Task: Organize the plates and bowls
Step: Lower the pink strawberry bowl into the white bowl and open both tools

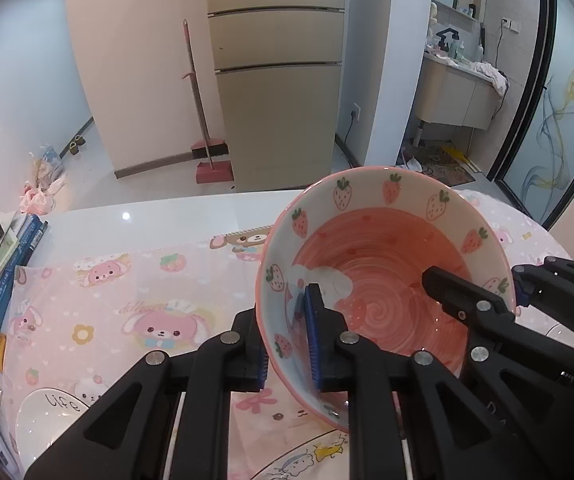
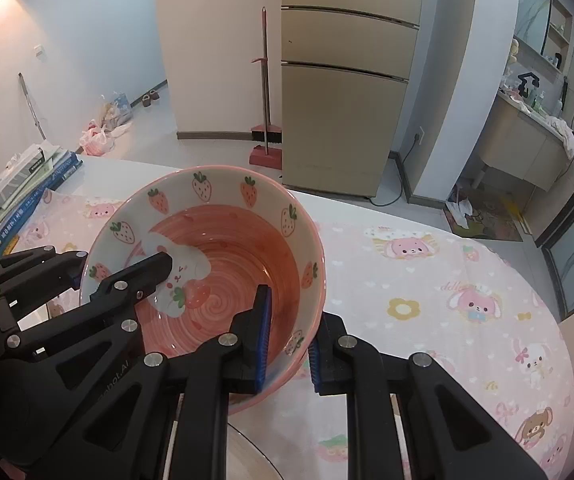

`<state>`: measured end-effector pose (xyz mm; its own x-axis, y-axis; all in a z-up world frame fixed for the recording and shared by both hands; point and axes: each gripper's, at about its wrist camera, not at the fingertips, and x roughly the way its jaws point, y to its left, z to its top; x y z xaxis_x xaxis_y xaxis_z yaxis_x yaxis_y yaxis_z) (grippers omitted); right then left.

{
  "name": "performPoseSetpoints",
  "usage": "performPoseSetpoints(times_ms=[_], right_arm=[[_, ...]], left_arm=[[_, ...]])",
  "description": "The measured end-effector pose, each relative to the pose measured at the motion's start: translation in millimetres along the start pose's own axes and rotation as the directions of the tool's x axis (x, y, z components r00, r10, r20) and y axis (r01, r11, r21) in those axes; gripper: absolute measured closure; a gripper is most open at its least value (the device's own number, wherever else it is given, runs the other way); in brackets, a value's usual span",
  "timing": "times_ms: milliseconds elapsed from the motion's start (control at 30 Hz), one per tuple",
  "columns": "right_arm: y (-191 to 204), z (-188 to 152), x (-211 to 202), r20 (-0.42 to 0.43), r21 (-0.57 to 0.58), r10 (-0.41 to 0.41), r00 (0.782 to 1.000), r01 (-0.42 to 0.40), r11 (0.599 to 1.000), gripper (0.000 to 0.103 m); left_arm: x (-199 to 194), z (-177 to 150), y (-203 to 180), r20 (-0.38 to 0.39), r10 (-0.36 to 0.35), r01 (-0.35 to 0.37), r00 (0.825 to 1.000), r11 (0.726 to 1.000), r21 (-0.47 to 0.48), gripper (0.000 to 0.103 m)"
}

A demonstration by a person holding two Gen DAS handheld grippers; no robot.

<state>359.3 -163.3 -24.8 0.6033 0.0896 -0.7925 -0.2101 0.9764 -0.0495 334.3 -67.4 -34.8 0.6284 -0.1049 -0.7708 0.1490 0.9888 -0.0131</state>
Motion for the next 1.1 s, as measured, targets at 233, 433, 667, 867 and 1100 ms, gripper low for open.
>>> performPoseSetpoints(times_ms=[233, 433, 667, 867, 1100], right_arm=[[3.9, -1.2, 3.1, -0.007, -0.031, -0.027, 1.0, 0.026, 0.999, 0.086], [2.1, 0.0, -8.9, -0.001, -0.034, -0.045, 0.999, 0.044, 0.998, 0.086], [5.2, 2.9, -17.3, 0.007, -0.036, -0.06, 0.998, 0.06, 0.998, 0.084], [2.6, 3.1, -14.9, -0.009, -0.051, -0.059, 0.998, 0.058, 0.997, 0.084], [-4.2, 4.6, -8.2, -0.021, -0.04, -0.029, 0.999, 0.028, 0.999, 0.084]], left_arm=[[2.0, -2.1, -4.8, -0.004, 0.004, -0.004, 1.0, 1.0, 0.021, 0.087], [-6.6, 1.7, -7.1, -0.024, 0.009, -0.009, 1.0, 1.0, 0.011, 0.087], [-11.9, -0.4, -5.8, -0.021, 0.08, -0.08, 0.997, 0.997, 0.024, 0.088], [-0.4, -3.8, -8.2, -0.043, 0.065, -0.064, 0.997, 0.998, 0.028, 0.089], [0.7, -1.0, -8.7, -0.042, 0.082, -0.082, 0.996, 0.997, 0.009, 0.089]])
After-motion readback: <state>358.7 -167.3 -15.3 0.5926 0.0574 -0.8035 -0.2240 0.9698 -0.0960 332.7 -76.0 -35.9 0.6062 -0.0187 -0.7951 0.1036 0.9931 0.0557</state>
